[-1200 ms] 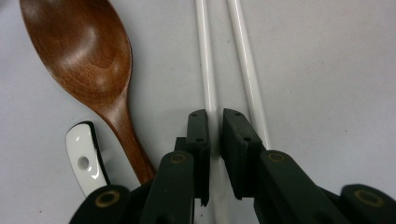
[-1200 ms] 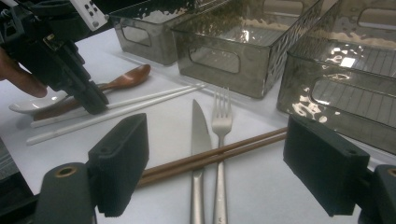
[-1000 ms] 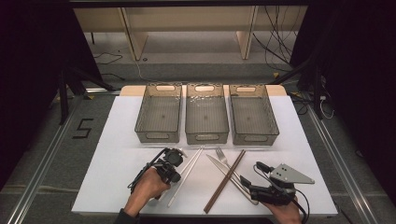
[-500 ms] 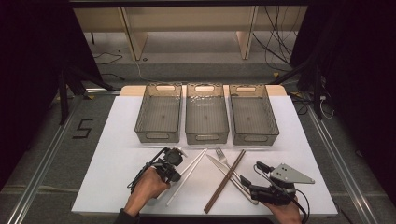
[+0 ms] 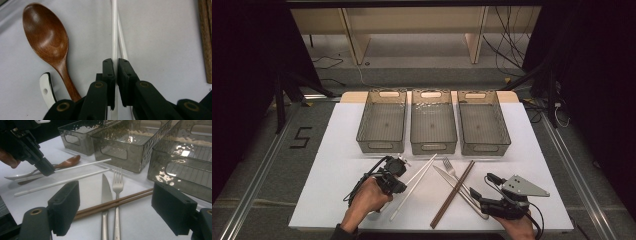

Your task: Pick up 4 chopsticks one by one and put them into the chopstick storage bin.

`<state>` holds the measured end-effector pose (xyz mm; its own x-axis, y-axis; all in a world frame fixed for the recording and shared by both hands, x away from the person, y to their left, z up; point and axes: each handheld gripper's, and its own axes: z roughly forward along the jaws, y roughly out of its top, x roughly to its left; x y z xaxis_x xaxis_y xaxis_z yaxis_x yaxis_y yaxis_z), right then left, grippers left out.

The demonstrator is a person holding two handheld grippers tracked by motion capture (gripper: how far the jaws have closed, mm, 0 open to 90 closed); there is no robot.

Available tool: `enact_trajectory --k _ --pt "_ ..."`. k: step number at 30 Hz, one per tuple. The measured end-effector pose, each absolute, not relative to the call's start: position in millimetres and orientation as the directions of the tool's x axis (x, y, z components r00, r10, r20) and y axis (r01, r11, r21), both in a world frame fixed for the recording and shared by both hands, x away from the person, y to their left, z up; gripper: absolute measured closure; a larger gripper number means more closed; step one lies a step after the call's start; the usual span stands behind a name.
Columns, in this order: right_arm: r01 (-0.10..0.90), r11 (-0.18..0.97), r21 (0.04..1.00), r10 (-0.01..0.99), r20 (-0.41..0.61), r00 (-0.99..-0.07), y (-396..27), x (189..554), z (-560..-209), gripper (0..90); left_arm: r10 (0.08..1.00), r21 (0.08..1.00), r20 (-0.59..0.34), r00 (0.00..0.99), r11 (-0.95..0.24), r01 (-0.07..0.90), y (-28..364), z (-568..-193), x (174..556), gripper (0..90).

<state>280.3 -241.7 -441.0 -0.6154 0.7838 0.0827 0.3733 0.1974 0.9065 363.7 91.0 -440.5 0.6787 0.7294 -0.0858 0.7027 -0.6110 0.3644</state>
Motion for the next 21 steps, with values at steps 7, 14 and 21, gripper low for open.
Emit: enact_trajectory --k 7,14,21 --pt "0.374 0.197 0.906 0.785 0.083 -0.614 -242 280 -441 23.6 0.71 0.395 -0.094 0.698 -0.617 0.681 92 -429 358 84.1" --pt "0.373 0.196 0.907 0.785 0.083 -0.614 -243 280 -440 23.5 0.703 0.429 -0.13 0.699 -0.595 0.679 95 -420 360 84.0" --pt "0.371 0.194 0.908 0.785 0.084 -0.614 -243 280 -440 23.6 0.705 0.497 -0.157 0.692 -0.549 0.672 101 -404 363 84.1"
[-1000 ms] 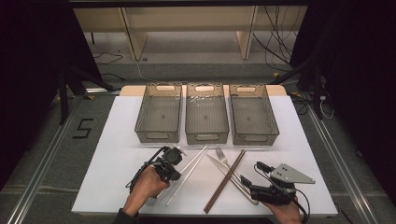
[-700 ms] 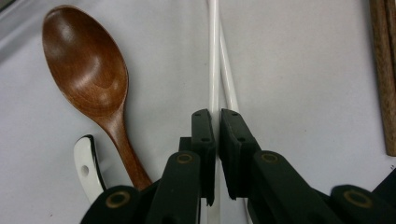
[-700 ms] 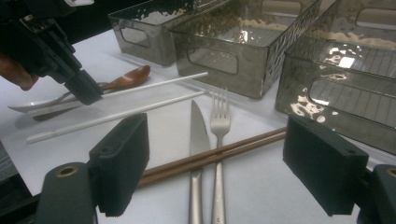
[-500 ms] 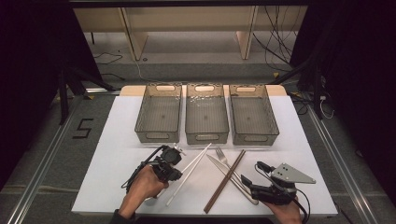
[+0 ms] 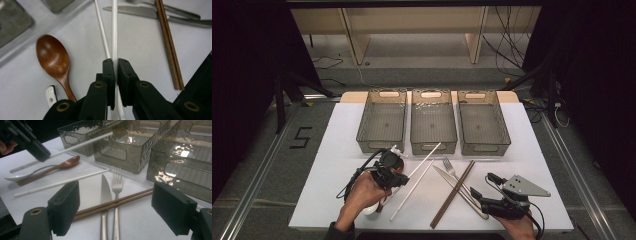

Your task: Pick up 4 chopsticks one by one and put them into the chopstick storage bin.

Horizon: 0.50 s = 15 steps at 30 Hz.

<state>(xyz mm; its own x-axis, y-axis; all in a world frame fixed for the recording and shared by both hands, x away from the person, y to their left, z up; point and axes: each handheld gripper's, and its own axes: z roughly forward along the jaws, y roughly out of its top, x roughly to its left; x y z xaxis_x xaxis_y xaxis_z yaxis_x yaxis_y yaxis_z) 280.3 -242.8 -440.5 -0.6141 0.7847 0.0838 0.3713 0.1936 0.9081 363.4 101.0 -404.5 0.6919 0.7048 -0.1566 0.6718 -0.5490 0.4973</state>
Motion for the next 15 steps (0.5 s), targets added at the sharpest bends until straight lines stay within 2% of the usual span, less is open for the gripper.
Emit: enact_trajectory --k 6,15 --pt "0.372 0.192 0.908 0.786 0.085 -0.613 -244 280 -440 23.6 0.72 0.543 -0.194 0.666 -0.487 0.684 116 -392 373 84.1" --pt "0.372 0.189 0.909 0.786 0.087 -0.612 -243 280 -440 23.6 0.754 0.597 -0.199 0.626 -0.414 0.687 136 -375 391 84.0"
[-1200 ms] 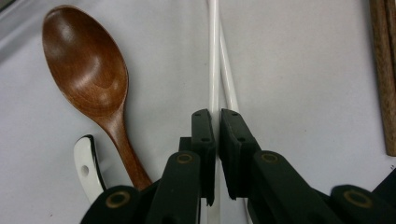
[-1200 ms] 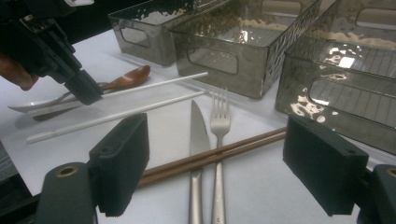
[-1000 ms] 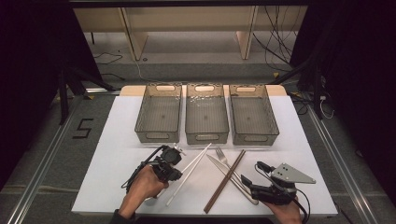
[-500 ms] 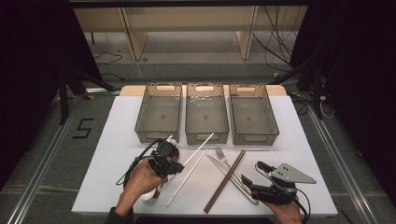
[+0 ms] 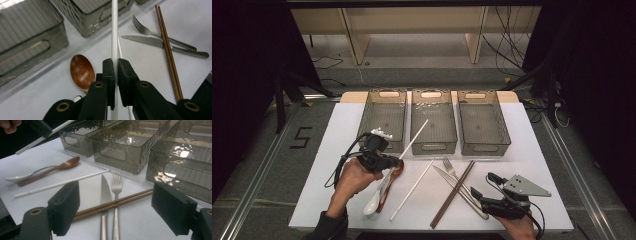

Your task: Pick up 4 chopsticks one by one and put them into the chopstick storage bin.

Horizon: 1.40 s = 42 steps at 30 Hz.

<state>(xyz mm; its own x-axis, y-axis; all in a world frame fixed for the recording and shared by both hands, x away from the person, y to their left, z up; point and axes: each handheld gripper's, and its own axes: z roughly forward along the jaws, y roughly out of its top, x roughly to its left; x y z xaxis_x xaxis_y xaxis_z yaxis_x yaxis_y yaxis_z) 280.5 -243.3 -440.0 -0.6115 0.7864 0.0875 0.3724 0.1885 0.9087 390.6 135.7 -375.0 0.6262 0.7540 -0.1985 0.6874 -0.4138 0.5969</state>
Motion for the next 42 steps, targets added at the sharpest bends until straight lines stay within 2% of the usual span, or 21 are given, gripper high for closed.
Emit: enact_trajectory --k 22,42 --pt "0.377 0.182 0.908 0.785 0.096 -0.611 -245 281 -440 23.6 0.838 0.659 -0.184 0.514 -0.283 0.697 170 -360 451 83.9" --pt "0.386 0.175 0.906 0.784 0.109 -0.612 -246 282 -442 23.6 0.866 0.654 -0.141 0.479 -0.282 0.702 179 -358 501 83.9"
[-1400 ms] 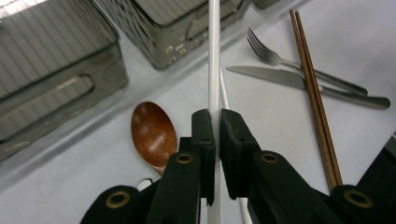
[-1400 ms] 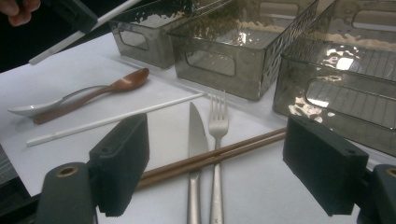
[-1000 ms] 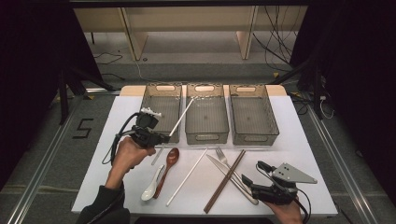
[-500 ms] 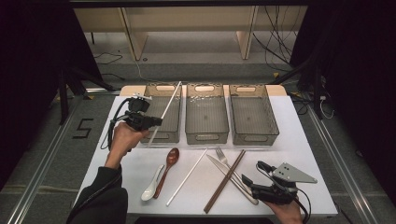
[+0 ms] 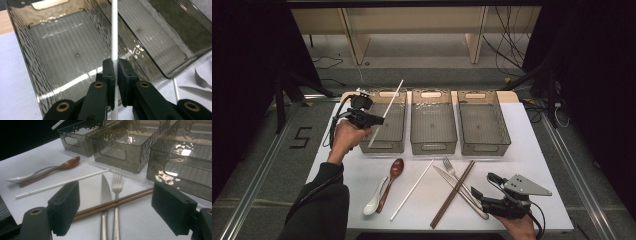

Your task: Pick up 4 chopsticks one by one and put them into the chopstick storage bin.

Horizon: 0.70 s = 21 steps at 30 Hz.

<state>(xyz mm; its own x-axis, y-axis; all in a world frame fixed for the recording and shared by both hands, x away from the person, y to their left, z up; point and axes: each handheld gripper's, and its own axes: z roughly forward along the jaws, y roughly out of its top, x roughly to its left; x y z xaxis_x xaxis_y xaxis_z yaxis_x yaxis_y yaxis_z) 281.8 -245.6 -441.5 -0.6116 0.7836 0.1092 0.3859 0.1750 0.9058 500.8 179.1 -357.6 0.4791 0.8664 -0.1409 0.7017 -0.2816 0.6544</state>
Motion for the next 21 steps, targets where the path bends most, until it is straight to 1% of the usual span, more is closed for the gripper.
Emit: enact_trajectory --k 5,14,21 --pt "0.386 0.177 0.905 0.782 0.11 -0.614 -246 282 -442 23.6 0.872 0.663 -0.128 0.472 -0.279 0.695 181 -357 511 83.9" --pt "0.383 0.172 0.907 0.781 0.112 -0.615 -246 282 -442 23.6 0.886 0.658 -0.072 0.459 -0.303 0.69 178 -361 526 83.9" --pt "0.385 0.169 0.907 0.782 0.115 -0.613 -246 282 -442 23.6 0.892 0.66 -0.053 0.448 -0.305 0.686 180 -365 531 83.8"
